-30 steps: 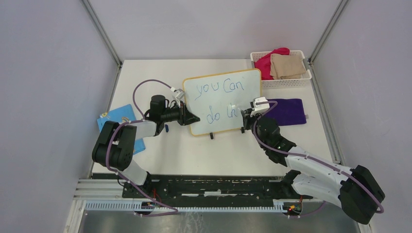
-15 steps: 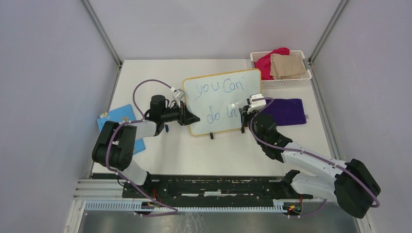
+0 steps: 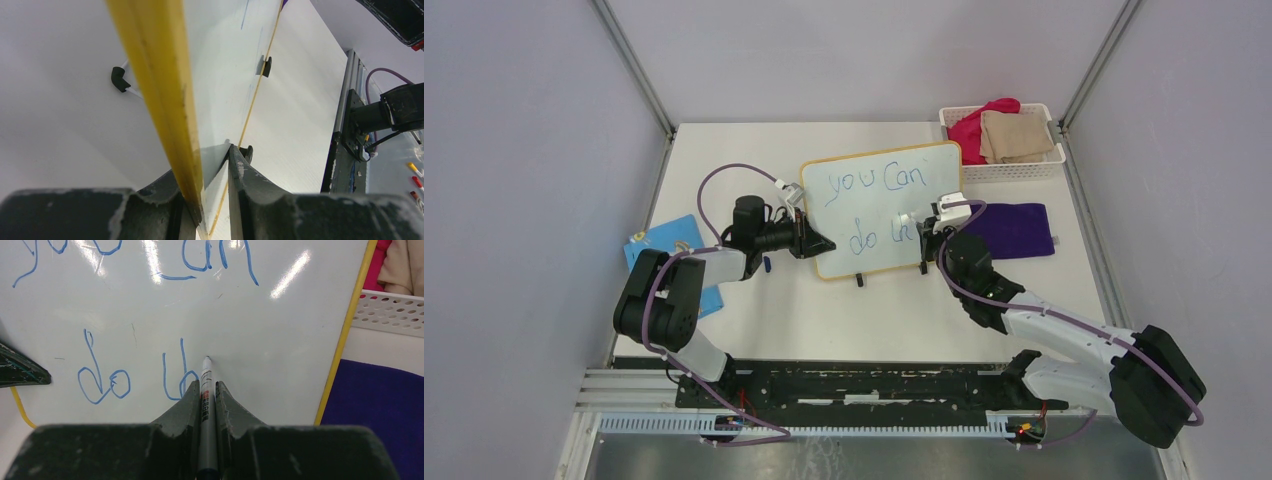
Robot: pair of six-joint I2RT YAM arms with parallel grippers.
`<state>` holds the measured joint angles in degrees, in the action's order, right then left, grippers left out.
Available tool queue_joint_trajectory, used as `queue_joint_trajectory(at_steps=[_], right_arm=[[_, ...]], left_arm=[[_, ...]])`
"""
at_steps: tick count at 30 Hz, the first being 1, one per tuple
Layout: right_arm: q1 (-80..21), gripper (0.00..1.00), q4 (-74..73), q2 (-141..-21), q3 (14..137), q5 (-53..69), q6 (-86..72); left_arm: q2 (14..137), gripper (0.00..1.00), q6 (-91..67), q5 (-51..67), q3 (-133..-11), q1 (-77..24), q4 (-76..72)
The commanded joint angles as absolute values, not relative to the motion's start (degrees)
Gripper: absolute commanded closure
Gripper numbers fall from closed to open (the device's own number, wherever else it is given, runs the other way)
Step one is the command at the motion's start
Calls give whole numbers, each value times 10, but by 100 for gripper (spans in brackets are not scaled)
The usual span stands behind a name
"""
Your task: Write a sentence on the whiteboard
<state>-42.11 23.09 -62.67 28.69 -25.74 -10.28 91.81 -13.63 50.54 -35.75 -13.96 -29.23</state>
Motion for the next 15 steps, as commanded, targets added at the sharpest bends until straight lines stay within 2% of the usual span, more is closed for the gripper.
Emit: queue_joint_trajectory(at_steps=[1, 15], right_arm=[[-416, 100, 247, -618, 281, -274, -105], [-416, 100, 254, -580, 276, -249, -111]], left_arm=[[944, 98, -81, 448, -349, -154, -200], [945, 98, -81, 448, -349, -154, -200]])
